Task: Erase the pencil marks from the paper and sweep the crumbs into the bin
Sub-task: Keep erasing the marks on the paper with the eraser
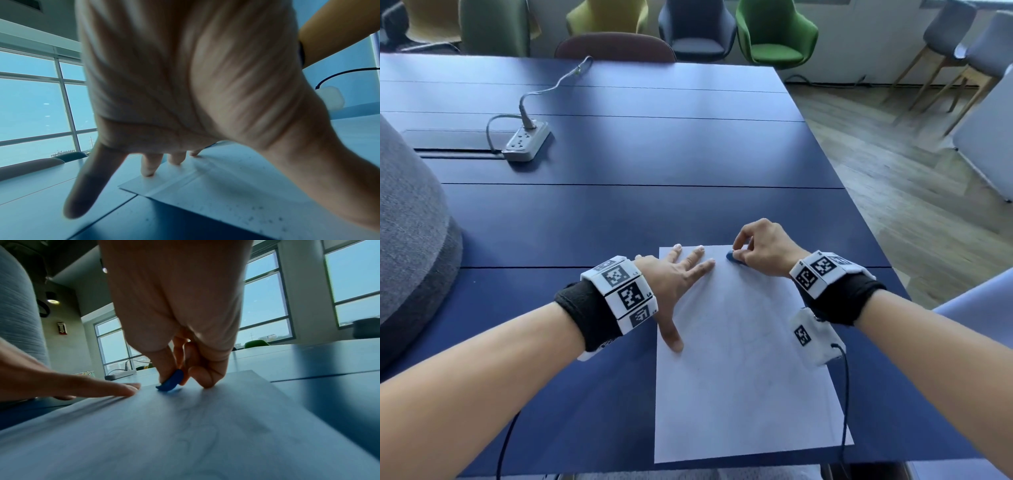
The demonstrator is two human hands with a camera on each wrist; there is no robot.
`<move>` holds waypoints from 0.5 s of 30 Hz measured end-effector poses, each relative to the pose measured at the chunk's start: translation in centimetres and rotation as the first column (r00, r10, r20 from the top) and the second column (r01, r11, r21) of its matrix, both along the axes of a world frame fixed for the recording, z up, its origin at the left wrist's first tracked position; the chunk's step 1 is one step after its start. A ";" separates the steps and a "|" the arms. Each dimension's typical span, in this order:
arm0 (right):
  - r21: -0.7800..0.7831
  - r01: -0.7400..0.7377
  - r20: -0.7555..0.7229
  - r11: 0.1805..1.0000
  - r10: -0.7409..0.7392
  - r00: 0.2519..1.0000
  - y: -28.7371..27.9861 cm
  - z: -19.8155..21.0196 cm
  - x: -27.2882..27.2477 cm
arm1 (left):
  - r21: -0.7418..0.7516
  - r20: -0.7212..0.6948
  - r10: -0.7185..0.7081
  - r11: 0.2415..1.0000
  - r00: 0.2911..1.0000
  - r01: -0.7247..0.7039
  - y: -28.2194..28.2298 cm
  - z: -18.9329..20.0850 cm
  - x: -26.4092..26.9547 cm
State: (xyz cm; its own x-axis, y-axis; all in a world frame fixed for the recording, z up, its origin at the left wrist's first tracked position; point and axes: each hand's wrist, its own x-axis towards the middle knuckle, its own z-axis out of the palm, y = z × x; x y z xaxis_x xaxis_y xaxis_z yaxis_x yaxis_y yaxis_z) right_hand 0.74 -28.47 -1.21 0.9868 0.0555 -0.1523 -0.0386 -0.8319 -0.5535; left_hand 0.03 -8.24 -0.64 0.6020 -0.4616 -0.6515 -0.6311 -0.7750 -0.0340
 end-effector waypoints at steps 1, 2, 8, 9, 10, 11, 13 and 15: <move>0.009 0.023 0.005 1.000 -0.023 1.000 0.1 -0.1 0.1 | -0.003 0.004 0.005 1.000 1.000 -0.005 0.0 0.0 0.0; 0.010 0.025 0.012 1.000 -0.025 1.000 0.3 -0.4 -0.1 | -0.004 0.008 0.006 1.000 1.000 -0.006 0.1 0.0 0.0; 0.002 -0.015 0.019 1.000 0.015 1.000 1.0 -0.6 -0.6 | -0.002 0.012 0.003 1.000 1.000 -0.003 0.1 -0.1 0.1; 0.003 0.030 0.022 1.000 -0.030 0.999 0.7 -0.5 -0.2 | -0.002 0.012 0.002 1.000 1.000 -0.002 0.1 -0.1 0.1; 0.007 0.063 0.023 0.998 -0.063 0.998 0.6 -0.5 0.1 | -0.001 0.013 -0.001 1.000 1.000 0.001 0.1 -0.2 0.1; 0.009 0.073 0.021 0.997 -0.073 0.997 0.7 -0.5 0.2 | 0.002 0.015 -0.003 1.000 1.000 0.003 0.0 -0.2 0.1; 0.000 0.025 0.021 1.000 -0.025 0.999 1.4 -0.5 -0.2 | 0.005 0.016 -0.002 1.000 1.000 0.002 0.0 -0.2 0.2; -0.002 -0.008 0.005 1.000 0.008 1.000 1.7 -0.5 -0.5 | 0.001 0.017 -0.003 1.000 1.000 0.003 0.0 -0.4 0.3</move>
State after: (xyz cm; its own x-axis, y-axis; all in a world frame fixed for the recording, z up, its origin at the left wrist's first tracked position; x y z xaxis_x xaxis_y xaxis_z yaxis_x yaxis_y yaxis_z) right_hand 0.24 -26.77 -1.71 0.9870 0.0629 -0.1476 -0.0294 -0.8335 -0.5518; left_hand 0.31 -8.26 -1.00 0.6115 -0.4624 -0.6420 -0.6325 -0.7732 -0.0456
